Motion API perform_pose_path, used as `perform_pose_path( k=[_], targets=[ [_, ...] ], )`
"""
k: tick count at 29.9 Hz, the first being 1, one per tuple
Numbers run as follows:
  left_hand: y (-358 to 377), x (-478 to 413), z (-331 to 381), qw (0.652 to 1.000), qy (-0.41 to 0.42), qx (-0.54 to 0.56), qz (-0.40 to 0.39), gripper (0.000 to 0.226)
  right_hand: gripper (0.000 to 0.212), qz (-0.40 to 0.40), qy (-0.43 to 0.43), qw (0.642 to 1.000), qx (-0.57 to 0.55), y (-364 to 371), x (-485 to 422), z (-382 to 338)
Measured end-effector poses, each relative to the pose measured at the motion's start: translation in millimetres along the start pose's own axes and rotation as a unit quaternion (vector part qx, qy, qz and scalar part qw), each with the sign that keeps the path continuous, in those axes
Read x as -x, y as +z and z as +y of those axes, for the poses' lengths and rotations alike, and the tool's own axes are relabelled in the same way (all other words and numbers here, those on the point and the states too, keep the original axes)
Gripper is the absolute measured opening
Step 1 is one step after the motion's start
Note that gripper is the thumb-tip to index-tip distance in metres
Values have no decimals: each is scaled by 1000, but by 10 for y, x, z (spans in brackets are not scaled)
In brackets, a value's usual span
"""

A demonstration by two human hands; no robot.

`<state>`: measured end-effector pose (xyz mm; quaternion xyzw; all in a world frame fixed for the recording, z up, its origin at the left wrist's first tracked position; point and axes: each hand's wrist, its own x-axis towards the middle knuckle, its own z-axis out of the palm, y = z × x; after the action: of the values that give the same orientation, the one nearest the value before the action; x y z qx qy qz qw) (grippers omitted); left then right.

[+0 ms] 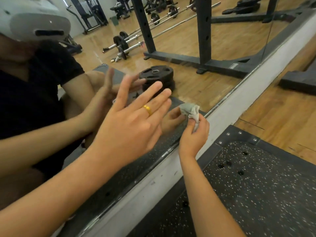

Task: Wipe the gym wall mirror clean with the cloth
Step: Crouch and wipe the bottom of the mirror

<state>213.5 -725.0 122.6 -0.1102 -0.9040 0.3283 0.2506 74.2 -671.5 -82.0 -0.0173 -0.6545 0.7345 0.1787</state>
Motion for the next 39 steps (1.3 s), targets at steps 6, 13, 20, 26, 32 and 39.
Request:
perform_pose_path(
  k=[6, 13, 20, 26, 32, 39],
  targets=[
    [-284, 1069, -409, 995, -89, 44, -4, 56, 32, 38, 46, 998, -21, 92, 63, -71],
    [-424, 1578, -186, 989, -128, 58, -40, 64, 27, 6, 20, 1000, -8, 37, 32, -45],
    [-479, 1837, -319, 992, -80, -55, -81, 62, 24, -48, 52, 997, -16, -63, 1091, -287],
    [-458, 1837, -322, 991, -63, -81, -83, 61, 22, 19, 65, 997, 32, 67, 1016, -324],
    [-461, 1816, -332, 996, -59, -37, -50, 62, 26, 7, 81, 994, 73, 54, 1333, -470],
    [-556, 1790, -389, 995, -46, -8, -84, 64, 21, 12, 83, 993, 85, 89, 1754, -632]
  ],
)
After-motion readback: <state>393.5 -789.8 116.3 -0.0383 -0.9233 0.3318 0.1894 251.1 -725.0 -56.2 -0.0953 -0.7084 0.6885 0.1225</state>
